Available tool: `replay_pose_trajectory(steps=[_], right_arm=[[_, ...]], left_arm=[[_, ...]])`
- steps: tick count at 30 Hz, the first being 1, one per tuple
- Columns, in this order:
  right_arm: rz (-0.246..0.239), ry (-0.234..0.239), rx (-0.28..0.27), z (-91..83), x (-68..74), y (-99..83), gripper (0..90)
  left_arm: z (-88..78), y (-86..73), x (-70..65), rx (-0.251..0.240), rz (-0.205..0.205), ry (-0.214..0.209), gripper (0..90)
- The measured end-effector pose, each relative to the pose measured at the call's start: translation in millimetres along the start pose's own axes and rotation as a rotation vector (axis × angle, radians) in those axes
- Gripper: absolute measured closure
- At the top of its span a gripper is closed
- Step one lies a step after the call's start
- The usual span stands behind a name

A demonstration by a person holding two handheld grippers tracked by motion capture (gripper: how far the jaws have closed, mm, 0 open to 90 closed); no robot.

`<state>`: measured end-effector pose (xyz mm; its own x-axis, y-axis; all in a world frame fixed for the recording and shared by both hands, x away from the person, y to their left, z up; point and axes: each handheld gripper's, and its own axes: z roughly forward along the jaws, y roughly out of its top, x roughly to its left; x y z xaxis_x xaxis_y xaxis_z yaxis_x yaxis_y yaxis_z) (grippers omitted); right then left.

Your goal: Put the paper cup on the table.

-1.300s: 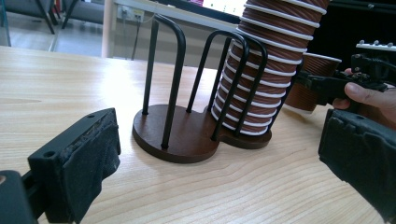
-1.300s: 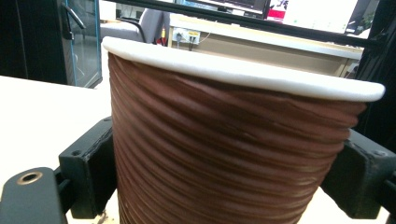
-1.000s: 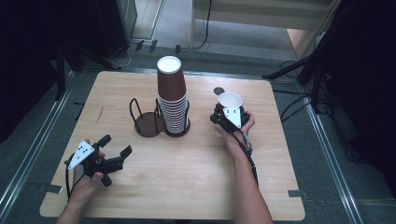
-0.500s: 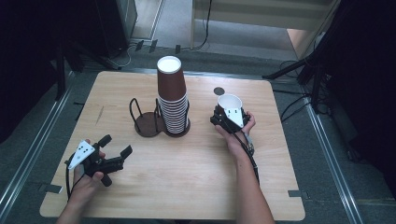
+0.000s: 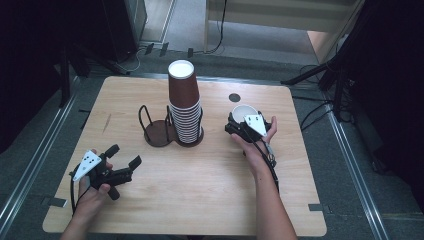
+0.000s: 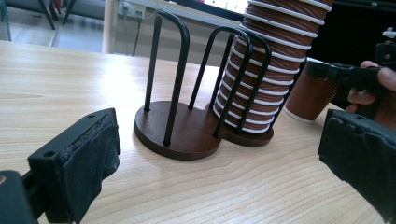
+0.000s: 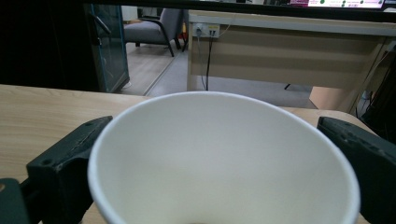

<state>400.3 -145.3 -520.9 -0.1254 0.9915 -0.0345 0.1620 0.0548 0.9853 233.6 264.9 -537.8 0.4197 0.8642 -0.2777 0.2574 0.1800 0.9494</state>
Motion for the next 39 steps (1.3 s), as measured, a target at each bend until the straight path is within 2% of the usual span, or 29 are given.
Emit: replay_pose_trajectory(steps=[5, 15, 22, 26, 39], right_arm=[[0.043, 0.014, -0.020, -10.0, -3.7, 7.6, 0.5], [0.078, 0.037, -0.062, -32.9, -14.4, 15.4, 0.5], [0.065, 0.053, -0.097, -49.8, -18.1, 20.1, 0.4], [0.091, 0.068, -0.120, -61.2, -20.5, 23.4, 0.4], [0.103, 0.079, -0.148, -93.0, -31.2, 19.4, 0.2]], left_arm=[[-0.3, 0.2, 0.1, 0.000, -0.003, 0.001, 0.0], [0.2, -0.4, 0.4, 0.004, 0.000, 0.005, 0.0], [0.6, -0.9, 0.8, 0.008, 0.000, 0.008, 0.0], [0.4, -1.0, 1.4, 0.007, 0.000, 0.009, 0.0], [0.0, -1.4, 3.1, 0.012, -0.002, 0.016, 0.0]])
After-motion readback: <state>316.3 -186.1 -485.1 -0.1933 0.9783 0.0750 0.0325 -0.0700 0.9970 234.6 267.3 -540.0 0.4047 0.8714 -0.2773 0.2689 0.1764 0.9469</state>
